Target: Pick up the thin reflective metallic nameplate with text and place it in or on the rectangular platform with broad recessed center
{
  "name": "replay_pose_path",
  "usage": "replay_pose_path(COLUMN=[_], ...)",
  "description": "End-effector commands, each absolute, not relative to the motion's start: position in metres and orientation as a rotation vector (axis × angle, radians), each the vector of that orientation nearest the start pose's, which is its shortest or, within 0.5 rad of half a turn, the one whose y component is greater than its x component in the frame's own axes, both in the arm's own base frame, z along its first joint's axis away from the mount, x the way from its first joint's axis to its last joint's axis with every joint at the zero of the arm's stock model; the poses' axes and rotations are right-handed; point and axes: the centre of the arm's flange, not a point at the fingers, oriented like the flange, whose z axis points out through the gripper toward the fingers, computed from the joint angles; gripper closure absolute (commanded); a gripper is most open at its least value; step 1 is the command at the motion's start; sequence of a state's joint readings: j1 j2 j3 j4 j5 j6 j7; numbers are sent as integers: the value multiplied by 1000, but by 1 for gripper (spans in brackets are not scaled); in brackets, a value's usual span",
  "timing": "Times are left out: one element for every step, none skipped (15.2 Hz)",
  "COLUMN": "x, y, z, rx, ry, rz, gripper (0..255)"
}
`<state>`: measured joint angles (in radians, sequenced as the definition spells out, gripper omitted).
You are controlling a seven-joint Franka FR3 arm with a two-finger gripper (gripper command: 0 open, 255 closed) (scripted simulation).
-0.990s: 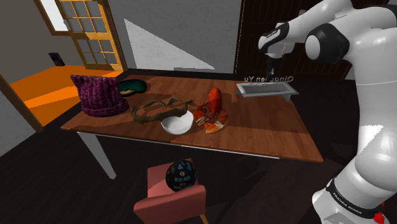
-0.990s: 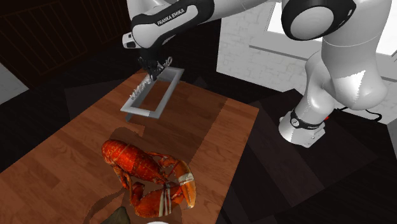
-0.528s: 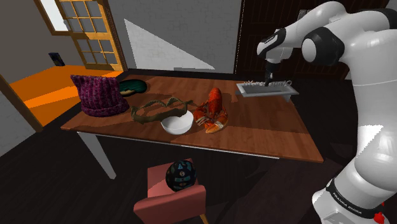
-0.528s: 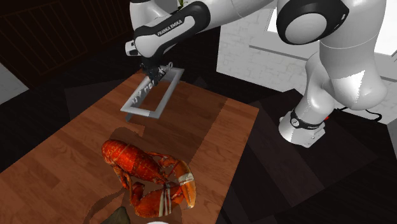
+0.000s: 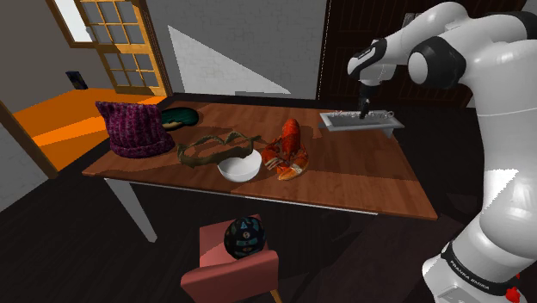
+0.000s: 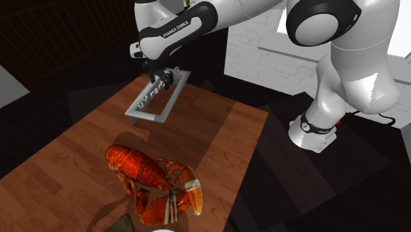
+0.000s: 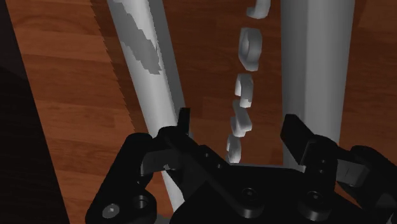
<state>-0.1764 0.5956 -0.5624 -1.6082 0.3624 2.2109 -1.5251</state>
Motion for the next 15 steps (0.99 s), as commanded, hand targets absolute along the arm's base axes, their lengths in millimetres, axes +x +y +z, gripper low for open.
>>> replay_pose_path(x=[558, 558, 558, 557, 556, 555, 554, 554, 554, 554, 554, 554, 554, 554, 554], y=[-416, -416, -416, -415, -414, -413, -412, -412, -412, -412, -412, -412, -412, -412, -412], z=[332, 332, 332, 345, 358, 371, 381, 381, 381, 381, 381, 381, 381, 381, 381], rx=[-3056, -3056, -3056, -3056, -3056, -3056, -3056, -3056, -3056, -3056, -3056, -3056, -3056, -3056, -3056], ry=[-1078, -1078, -1078, -1078, -1078, -1078, -1078, -1078, -1078, -1078, -1078, -1078, -1078, -1078, -1078], rz=[-78, -78, -78, -78, -78, -78, -78, -78, -78, -78, -78, -78, -78, -78, -78], gripper=[0, 0, 0, 0, 0, 0, 0, 0, 0, 0, 0, 0, 0, 0, 0])
